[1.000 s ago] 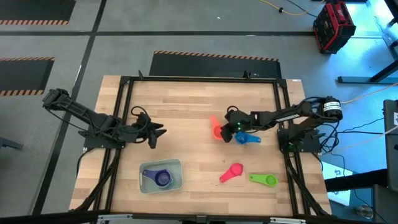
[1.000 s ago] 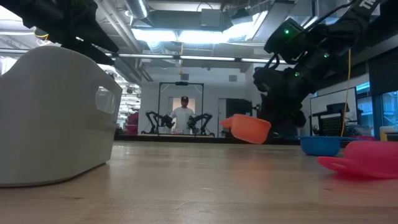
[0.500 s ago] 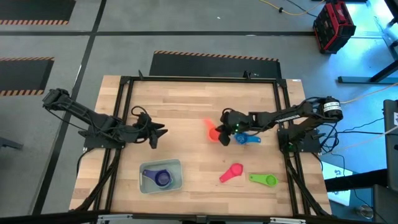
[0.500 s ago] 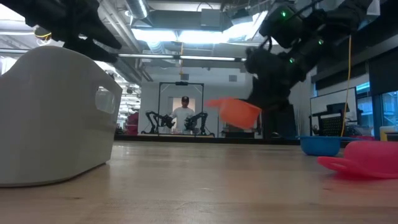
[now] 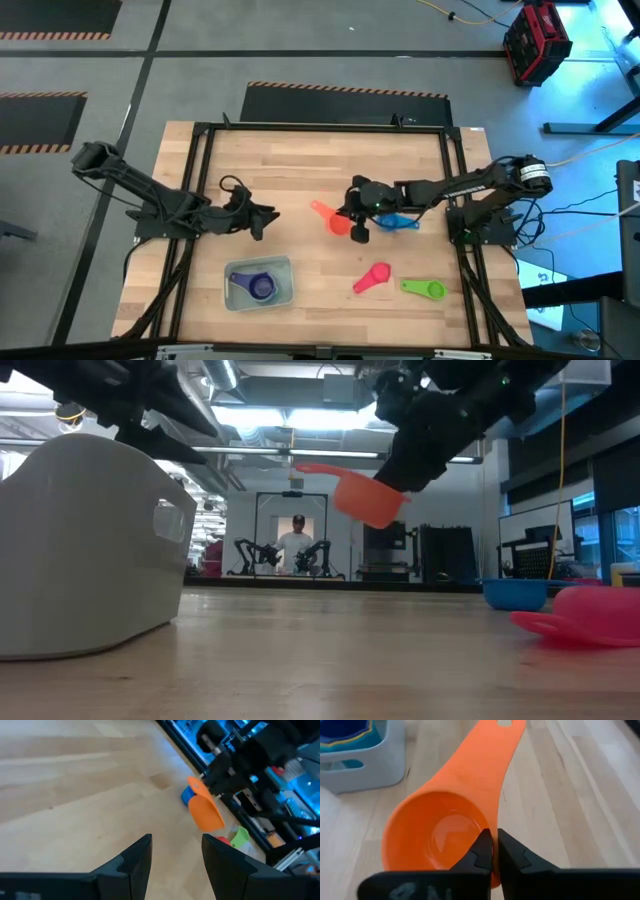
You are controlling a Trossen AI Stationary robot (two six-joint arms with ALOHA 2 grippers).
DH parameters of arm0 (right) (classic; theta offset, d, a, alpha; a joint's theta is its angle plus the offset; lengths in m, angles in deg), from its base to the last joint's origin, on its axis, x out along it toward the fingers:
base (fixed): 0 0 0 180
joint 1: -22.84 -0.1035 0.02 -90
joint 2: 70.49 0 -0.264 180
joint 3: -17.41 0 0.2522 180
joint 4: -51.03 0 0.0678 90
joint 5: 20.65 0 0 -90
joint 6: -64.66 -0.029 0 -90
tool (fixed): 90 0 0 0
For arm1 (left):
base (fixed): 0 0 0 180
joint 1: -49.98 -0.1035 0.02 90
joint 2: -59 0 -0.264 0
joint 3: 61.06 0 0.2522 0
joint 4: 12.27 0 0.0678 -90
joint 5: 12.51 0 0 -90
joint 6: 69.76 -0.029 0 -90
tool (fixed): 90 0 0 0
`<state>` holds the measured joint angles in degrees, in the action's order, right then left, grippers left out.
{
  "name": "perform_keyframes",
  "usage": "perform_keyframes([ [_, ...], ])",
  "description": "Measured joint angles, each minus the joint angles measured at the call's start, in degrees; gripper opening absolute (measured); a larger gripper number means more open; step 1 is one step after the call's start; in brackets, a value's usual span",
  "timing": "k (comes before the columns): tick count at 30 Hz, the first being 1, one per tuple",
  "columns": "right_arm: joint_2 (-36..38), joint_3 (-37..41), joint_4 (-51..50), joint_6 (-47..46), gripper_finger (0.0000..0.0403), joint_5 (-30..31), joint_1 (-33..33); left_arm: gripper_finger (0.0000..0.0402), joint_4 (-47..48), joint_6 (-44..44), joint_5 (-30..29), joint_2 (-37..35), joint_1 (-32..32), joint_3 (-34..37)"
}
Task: Nest measuring cups in basket
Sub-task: Stack the orange measuring cup on top of the violet measuring cup in the gray bin
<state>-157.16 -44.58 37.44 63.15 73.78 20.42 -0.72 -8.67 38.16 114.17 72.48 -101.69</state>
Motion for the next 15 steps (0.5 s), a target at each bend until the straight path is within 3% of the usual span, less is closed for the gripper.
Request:
perform_keyframes([
  [15, 0.0, -1.2, -2.3, 10.1, 0.0021, 0.0, -2.5, 0.0166, -15.2, 3.4, 0.6, 9.6, -0.6, 0.0],
])
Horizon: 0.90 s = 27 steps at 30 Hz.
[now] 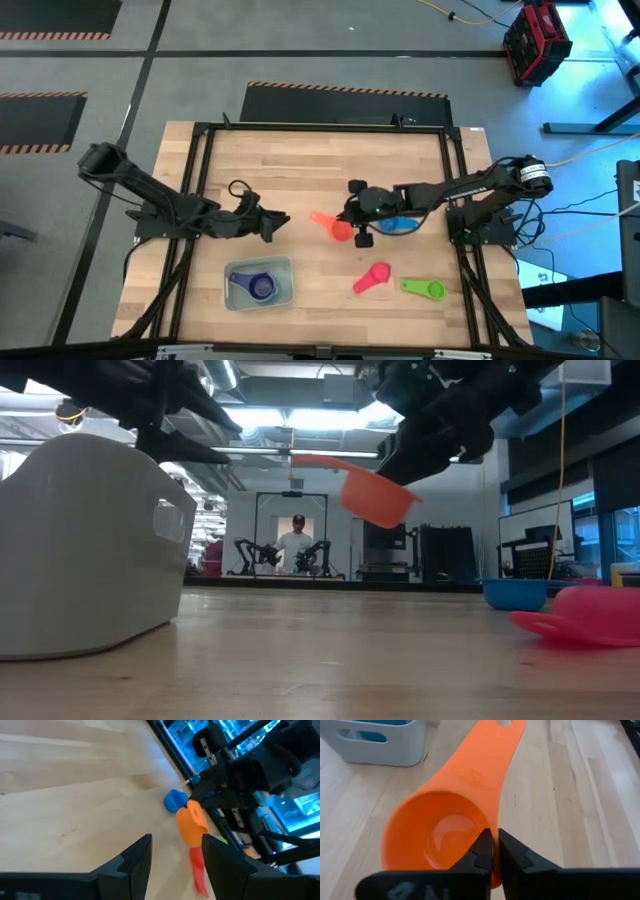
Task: Nest measuring cups in basket
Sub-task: Stack the orange measuring cup on top of the violet measuring cup in the gray bin
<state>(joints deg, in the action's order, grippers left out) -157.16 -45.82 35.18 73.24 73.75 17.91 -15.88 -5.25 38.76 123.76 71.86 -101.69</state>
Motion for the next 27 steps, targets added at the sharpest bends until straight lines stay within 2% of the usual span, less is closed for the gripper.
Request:
perform_keyframes([
  [13, 0.0, 0.0, -0.6, 2.7, 0.0025, -1.5, -0.6, 0.0166, -13.6, 4.8, 11.2, 9.7, -5.4, 0.0],
  [20, 0.0, 0.0, -0.6, 4.0, 0.0016, -1.5, -0.6, 0.0166, -20.4, 5.9, 14.9, 14.1, -7.9, 0.0],
  [27, 0.0, 0.0, -0.5, 4.0, 0.0027, -1.5, -0.6, 0.0166, -25.0, 5.9, 17.7, 16.5, -9.7, -0.3],
])
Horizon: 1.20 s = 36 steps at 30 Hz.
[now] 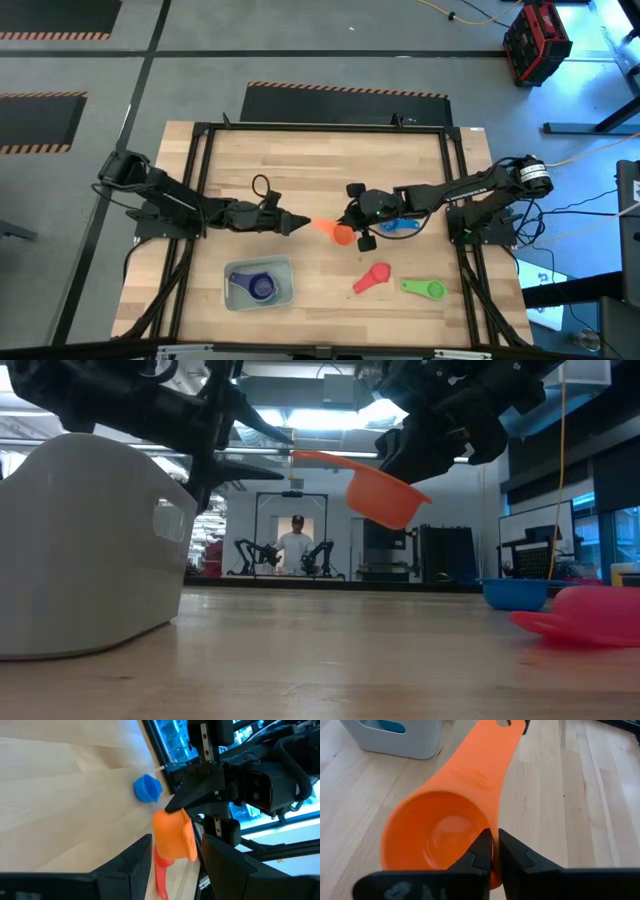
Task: Nest measuring cups in basket
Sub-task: Stack the orange measuring cup on top of the violet measuring cup in the gray bin
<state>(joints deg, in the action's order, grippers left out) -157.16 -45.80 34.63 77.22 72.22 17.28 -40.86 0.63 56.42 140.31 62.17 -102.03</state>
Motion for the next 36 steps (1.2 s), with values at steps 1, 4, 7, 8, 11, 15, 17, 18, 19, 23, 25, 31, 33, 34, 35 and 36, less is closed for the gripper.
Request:
perform_keyframes([
  [1, 0.0, 0.0, 0.0, 0.0, 0.0024, 0.0, 0.0, 0.0166, -0.2, 0.0, 0.3, 0.2, -0.2, -0.3],
  [4, 0.0, 0.0, 0.1, 0.0, 0.0017, 0.0, 0.0, 0.0166, -0.3, -0.1, 1.9, 0.2, -0.8, -1.3],
  [7, 0.0, 0.0, 0.2, 0.0, 0.0020, 0.0, 0.0, 0.0166, -0.2, -0.4, 2.3, 0.1, -1.1, -2.0],
  [8, 0.0, 0.0, 0.2, 0.0, 0.0024, 0.0, 0.0, 0.0166, -0.2, -0.4, 2.4, 0.1, -1.1, -2.2],
  [11, 0.0, 0.0, 0.2, 0.0, 0.0030, 0.0, 0.0, 0.0166, -0.2, -0.4, 2.8, 0.1, -1.1, -2.7],
  [15, 0.0, 0.0, 0.3, 0.0, 0.0021, 0.0, 0.0, 0.0166, -0.2, -0.3, 3.2, 0.1, -1.1, -2.7],
  [17, 0.0, 0.0, 1.0, 0.0, 0.0016, 0.0, 0.0, 0.0166, -0.2, 0.0, 3.7, 0.1, -1.1, -2.7],
  [18, 0.0, 0.0, 1.5, 0.1, 0.0014, 0.0, 0.0, 0.0166, -0.2, 0.0, 4.1, 0.1, -1.1, -2.7],
  [19, 0.0, 0.0, 2.0, 0.1, 0.0014, 0.0, 0.0, 0.0166, -0.2, 0.0, 4.2, 0.1, -1.1, -2.7],
  [23, 0.0, 0.0, 2.9, 0.2, 0.0028, 0.0, 0.0, 0.0165, -0.2, 0.0, 4.3, 0.1, -1.1, -2.7],
  [25, 0.0, 0.0, 3.3, 0.2, 0.0030, 0.0, 0.0, 0.0164, -0.4, 0.0, 4.3, 0.1, -1.1, -2.7],
  [31, 0.0, 0.0, 4.9, 0.2, 0.0015, 0.0, 0.0, 0.0151, -0.7, 0.0, 4.3, 0.1, -1.1, -2.7],
  [33, 0.0, 0.0, 5.4, 0.8, 0.0015, 0.0, 0.0, 0.0144, -0.8, 0.0, 4.5, 0.1, -1.1, -2.7],
  [34, 0.0, 0.0, 5.6, 1.3, 0.0018, 0.0, 0.0, 0.0139, -0.8, 0.0, 4.8, 0.1, -1.1, -2.7],
  [35, 0.0, 0.0, 5.8, 1.6, 0.0023, 0.0, 0.0, 0.0134, -0.8, 0.0, 5.0, 0.1, -1.1, -2.7],
  [36, 0.0, 0.0, 5.9, 1.7, 0.0027, 0.0, 0.0, 0.0129, -0.8, 0.0, 5.1, 0.1, -1.1, -2.7],
])
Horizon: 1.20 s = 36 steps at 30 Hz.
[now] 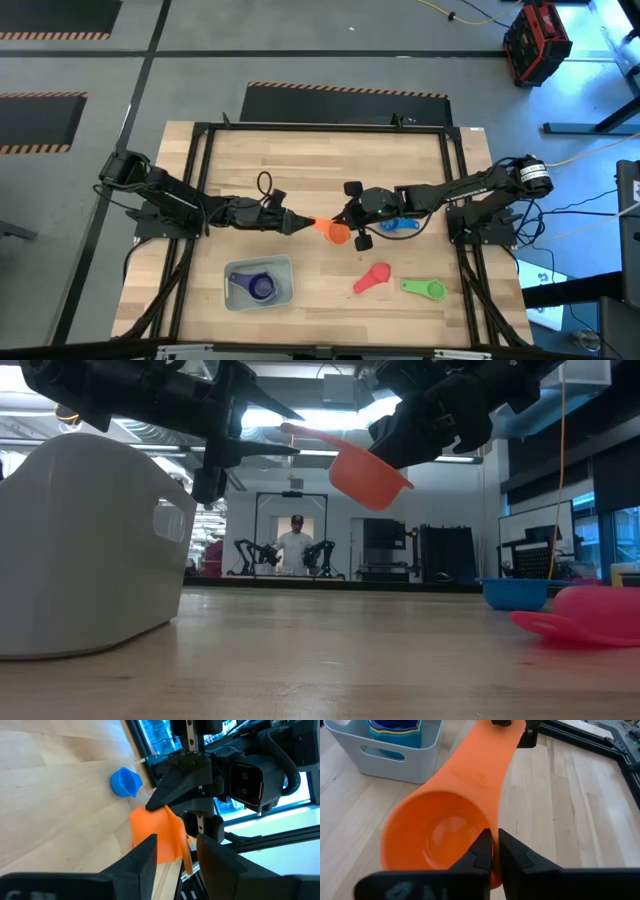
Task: Nest measuring cups in basket
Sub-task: Stack the orange measuring cup on top of the violet measuring cup in the gray bin
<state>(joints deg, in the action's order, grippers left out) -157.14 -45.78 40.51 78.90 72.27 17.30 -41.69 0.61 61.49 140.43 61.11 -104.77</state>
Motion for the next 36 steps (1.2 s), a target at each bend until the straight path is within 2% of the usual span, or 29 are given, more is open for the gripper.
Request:
perform_keyframes([
  [6, 0.0, 0.0, 0.0, 0.0, 0.0026, 0.0, 0.0, 0.0086, 0.0, -0.1, 0.1, 0.0, 0.0, 0.0],
  [10, 0.0, 0.0, -0.1, 0.0, 0.0017, 0.0, 0.0, 0.0043, -0.2, -0.4, 0.4, 0.0, 0.0, 0.0],
  [13, 0.0, 0.0, -0.1, 0.1, 0.0025, 0.3, 0.0, 0.0010, -0.4, -0.3, 0.6, 0.0, 0.0, -0.1],
  [18, 0.0, 0.0, 0.0, 0.0, 0.0051, 0.2, 0.0, 0.0006, -0.1, -0.5, 0.7, -0.1, 0.1, -0.1],
  [27, 0.0, 0.0, 0.4, 0.0, 0.0064, 0.0, 0.0, 0.0003, 0.3, -0.6, 0.5, 0.0, 0.0, 0.0],
  [31, 0.0, 0.0, 0.4, 0.0, 0.0097, 0.0, 0.0, 0.0002, 0.3, -0.6, 0.3, 0.0, 0.0, 0.0],
  [36, 0.0, 0.0, 0.4, 0.0, 0.0160, 0.0, 0.0, 0.0002, 0.3, -0.6, 0.4, 0.0, 0.0, 0.0],
])
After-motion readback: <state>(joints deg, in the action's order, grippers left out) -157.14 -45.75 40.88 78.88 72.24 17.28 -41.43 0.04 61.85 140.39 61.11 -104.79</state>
